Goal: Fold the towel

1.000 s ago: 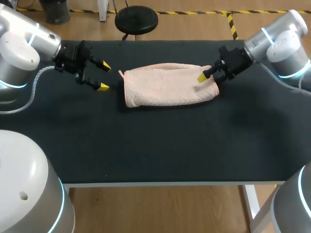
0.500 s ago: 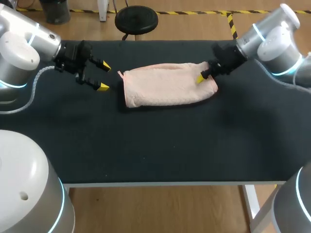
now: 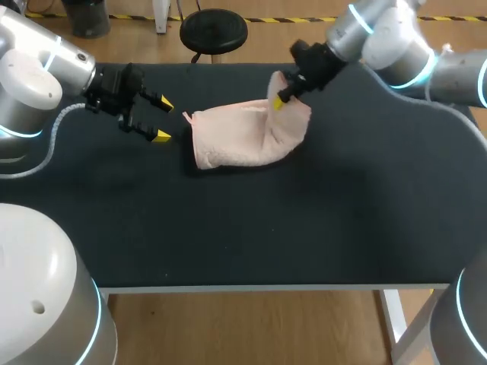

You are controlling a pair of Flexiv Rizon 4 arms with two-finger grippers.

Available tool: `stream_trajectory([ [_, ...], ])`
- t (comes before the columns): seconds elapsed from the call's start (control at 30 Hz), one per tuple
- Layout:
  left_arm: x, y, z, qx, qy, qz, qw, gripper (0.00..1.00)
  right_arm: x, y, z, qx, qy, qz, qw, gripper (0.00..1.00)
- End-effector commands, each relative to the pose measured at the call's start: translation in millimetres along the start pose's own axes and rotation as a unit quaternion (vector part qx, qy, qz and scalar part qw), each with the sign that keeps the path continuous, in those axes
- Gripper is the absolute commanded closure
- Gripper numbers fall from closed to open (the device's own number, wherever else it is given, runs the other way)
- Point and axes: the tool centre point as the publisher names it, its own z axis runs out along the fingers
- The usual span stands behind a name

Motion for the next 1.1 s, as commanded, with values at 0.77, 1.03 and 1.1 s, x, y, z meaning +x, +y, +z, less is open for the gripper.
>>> stream_trajectory([
  [0.77, 0.7, 0.7, 0.8, 0.001, -0.002, 0.001, 1.0, 0.0, 99.9, 26.4, 83.5, 0.044, -0.01, -0.071, 0.996, 0.0],
  [1.03, 0.7, 0.7, 0.8, 0.001, -0.002, 0.001, 1.0, 0.0, 133.0, 35.1, 72.9, 0.021, 0.002, -0.111, 0.994, 0.0],
  [1.1, 0.7, 0.7, 0.8, 0.001, -0.002, 0.001, 1.0, 0.0, 135.1, 32.9, 70.6, 0.021, 0.004, -0.111, 0.994, 0.0],
])
